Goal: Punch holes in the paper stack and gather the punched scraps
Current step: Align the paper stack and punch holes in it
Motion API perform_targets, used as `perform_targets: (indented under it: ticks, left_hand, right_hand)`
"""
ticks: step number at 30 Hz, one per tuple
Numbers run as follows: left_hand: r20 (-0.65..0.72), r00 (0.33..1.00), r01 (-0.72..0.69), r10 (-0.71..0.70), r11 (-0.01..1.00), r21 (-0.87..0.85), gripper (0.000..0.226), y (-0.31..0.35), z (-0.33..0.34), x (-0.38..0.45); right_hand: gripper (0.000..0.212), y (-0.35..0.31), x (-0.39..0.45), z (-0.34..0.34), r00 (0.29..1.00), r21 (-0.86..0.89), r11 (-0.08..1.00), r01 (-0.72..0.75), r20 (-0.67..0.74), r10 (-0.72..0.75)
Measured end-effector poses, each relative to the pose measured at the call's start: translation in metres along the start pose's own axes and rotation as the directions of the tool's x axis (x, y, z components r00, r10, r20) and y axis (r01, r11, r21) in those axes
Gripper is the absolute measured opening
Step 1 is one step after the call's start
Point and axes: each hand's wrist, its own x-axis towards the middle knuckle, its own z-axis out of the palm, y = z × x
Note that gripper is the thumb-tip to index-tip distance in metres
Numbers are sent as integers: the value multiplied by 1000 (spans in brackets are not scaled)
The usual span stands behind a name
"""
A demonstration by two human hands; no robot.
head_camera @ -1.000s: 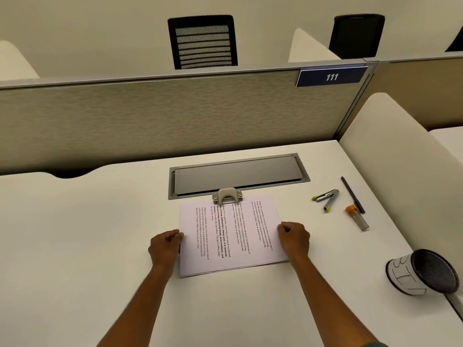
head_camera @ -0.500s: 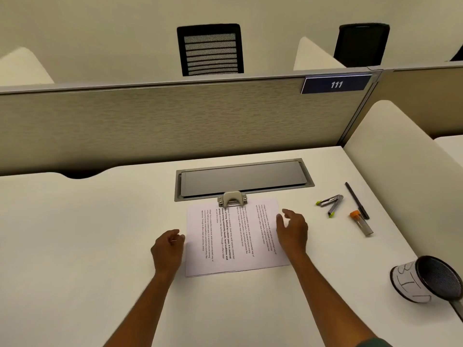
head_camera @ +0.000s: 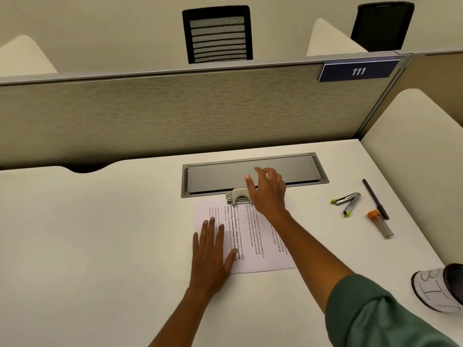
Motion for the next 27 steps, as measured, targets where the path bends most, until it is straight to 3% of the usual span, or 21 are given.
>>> perform_targets:
  ticks: [14, 27]
  left_hand:
    - [24, 1000, 5, -6, 999, 33, 81, 24, 41, 6]
    - [49, 999, 19, -23, 996, 82, 82, 24, 50, 6]
  right_hand:
    - [65, -37, 50, 58, 951, -200, 949, 243, 241, -193]
    - [64, -31, 57, 88, 917, -297, 887, 353, 300, -264]
